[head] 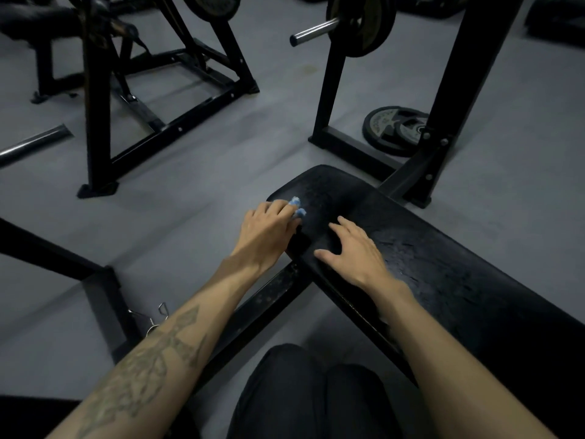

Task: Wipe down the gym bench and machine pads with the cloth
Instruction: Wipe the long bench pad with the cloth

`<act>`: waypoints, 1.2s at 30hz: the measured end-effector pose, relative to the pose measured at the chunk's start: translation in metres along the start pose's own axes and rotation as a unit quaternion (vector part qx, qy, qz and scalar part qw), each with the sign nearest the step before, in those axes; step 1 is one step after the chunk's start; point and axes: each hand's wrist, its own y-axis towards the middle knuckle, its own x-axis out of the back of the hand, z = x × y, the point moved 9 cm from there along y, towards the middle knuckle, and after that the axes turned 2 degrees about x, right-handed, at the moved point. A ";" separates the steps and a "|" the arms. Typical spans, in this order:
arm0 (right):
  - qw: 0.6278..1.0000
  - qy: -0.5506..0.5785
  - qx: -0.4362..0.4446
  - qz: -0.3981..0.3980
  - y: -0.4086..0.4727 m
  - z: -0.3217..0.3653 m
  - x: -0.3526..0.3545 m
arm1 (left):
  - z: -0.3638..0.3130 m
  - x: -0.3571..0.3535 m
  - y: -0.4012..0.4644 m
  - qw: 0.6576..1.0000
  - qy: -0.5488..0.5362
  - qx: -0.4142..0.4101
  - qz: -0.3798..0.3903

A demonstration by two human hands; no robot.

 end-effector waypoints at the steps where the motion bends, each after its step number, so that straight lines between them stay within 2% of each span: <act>1: 1.000 0.017 -0.010 0.013 -0.001 0.002 0.008 | -0.001 0.008 0.001 1.000 -0.002 0.000 0.003; 11: 1.000 0.007 -0.024 -0.002 -0.036 0.052 0.079 | -0.028 0.104 0.001 0.999 -0.031 0.012 0.013; 23: 0.999 0.006 -0.046 0.001 -0.118 0.103 0.198 | -0.090 0.222 -0.024 0.994 -0.028 0.022 0.106; 28: 0.997 0.010 -0.070 0.013 -0.166 0.121 0.239 | -0.125 0.276 -0.049 0.991 -0.042 0.019 0.123; 36: 0.998 0.013 -0.054 0.011 -0.222 0.172 0.315 | -0.154 0.362 -0.081 0.987 -0.058 0.040 0.144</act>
